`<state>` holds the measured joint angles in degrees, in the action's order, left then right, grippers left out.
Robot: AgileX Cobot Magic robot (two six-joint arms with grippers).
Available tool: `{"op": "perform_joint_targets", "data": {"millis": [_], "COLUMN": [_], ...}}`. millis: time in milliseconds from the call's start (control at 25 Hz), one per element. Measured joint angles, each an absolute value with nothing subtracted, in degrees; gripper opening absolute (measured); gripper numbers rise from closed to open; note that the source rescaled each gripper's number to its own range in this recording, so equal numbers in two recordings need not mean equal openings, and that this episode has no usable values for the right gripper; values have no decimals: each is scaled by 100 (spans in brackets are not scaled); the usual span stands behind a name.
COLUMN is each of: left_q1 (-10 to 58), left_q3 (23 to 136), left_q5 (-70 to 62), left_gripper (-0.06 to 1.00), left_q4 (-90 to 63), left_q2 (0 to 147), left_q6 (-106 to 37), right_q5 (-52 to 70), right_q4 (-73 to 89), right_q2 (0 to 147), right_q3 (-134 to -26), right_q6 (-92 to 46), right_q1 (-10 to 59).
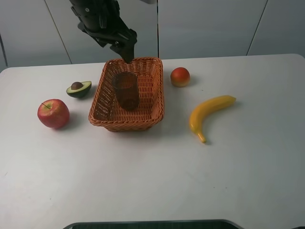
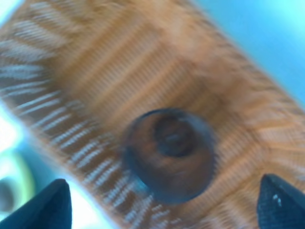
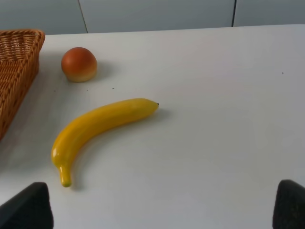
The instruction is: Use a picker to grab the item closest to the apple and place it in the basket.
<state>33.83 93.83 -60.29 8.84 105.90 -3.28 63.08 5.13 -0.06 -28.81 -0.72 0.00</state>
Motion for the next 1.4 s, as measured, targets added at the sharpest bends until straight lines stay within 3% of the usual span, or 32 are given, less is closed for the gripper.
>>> {"op": "perform_joint_targets", "data": {"millis": [160,680,880,1400], "left_q1": [3100,1235,1143,1143], "left_q3": [9383,9383,8965,6389], "left_q5": [-6337,-6947,-6956,-7011], "left_gripper": [99,100,100,100], "left_q4": [884,325,304,402], "left_q2": [10449,9321,8264,4701], "left_q6": [-133,129,266,534], "right_q5": [6308,6308,6308,6308], "right_q4": [513,513,513,513], "right_q2": [-6,-6,-6,-6], "right_q3": [-2881,-2881,-2881,-2881], "right_q6": [-72,-72,-72,-72], "right_q1": [0,0,0,0]}}
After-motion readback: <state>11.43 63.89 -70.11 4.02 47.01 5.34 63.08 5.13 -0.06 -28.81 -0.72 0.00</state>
